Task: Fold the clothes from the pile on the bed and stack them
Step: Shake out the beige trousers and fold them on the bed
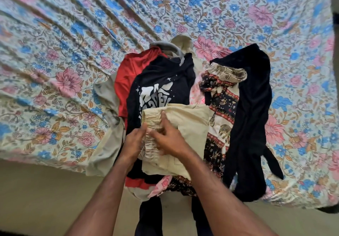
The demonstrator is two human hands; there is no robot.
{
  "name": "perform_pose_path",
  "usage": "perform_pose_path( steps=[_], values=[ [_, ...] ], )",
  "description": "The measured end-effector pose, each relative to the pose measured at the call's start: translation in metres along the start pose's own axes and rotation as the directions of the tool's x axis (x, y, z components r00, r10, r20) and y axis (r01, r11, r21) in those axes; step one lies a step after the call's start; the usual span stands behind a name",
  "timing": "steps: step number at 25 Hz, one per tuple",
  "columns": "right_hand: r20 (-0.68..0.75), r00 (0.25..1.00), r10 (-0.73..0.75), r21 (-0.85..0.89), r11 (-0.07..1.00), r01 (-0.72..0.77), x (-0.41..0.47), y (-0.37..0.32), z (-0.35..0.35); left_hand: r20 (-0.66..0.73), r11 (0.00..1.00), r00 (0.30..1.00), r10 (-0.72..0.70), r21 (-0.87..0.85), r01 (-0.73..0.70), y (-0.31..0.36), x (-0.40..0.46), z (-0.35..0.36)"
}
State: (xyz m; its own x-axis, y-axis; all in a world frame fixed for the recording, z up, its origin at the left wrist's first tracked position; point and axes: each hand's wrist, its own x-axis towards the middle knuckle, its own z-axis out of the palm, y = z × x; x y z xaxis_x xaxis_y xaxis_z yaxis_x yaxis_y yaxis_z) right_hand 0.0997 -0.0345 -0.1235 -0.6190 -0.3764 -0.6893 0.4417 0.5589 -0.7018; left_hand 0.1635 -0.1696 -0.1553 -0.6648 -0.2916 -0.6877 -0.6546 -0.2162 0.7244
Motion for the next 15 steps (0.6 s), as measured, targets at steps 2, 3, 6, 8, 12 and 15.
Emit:
perform_pose_path(
  steps=[2, 3, 6, 8, 12, 15],
  values=[
    [-0.181, 0.983, -0.041, 0.241, 0.967, 0.085, -0.013, 0.017, -0.028, -0.05, 0.965, 0.996, 0.07, 0.255, -0.055, -0.001, 0.004, 0.003],
    [-0.383, 0.923, -0.021, 0.205, 0.973, 0.107, -0.019, 0.029, -0.042, -0.088, 0.937, 0.992, 0.094, 0.344, -0.058, -0.001, 0.005, 0.006],
    [-0.697, 0.698, 0.165, 0.169, 0.984, -0.063, -0.025, 0.079, -0.073, -0.131, 0.923, 0.988, 0.078, 0.384, -0.022, -0.004, 0.011, 0.009],
    [-0.496, 0.811, 0.311, 0.37, 0.92, -0.126, -0.023, 0.103, -0.078, -0.13, 0.924, 0.991, 0.036, 0.383, 0.016, -0.002, 0.011, 0.012],
    [-0.183, 0.941, 0.286, 0.549, 0.823, -0.144, -0.018, 0.112, -0.073, -0.134, 0.889, 0.987, 0.091, 0.457, -0.02, 0.004, 0.001, 0.023],
    [-0.097, 0.958, 0.269, 0.606, 0.78, -0.158, -0.022, 0.102, -0.077, -0.034, 0.975, 0.991, -0.132, 0.178, 0.136, 0.01, 0.001, 0.017]
  ],
)
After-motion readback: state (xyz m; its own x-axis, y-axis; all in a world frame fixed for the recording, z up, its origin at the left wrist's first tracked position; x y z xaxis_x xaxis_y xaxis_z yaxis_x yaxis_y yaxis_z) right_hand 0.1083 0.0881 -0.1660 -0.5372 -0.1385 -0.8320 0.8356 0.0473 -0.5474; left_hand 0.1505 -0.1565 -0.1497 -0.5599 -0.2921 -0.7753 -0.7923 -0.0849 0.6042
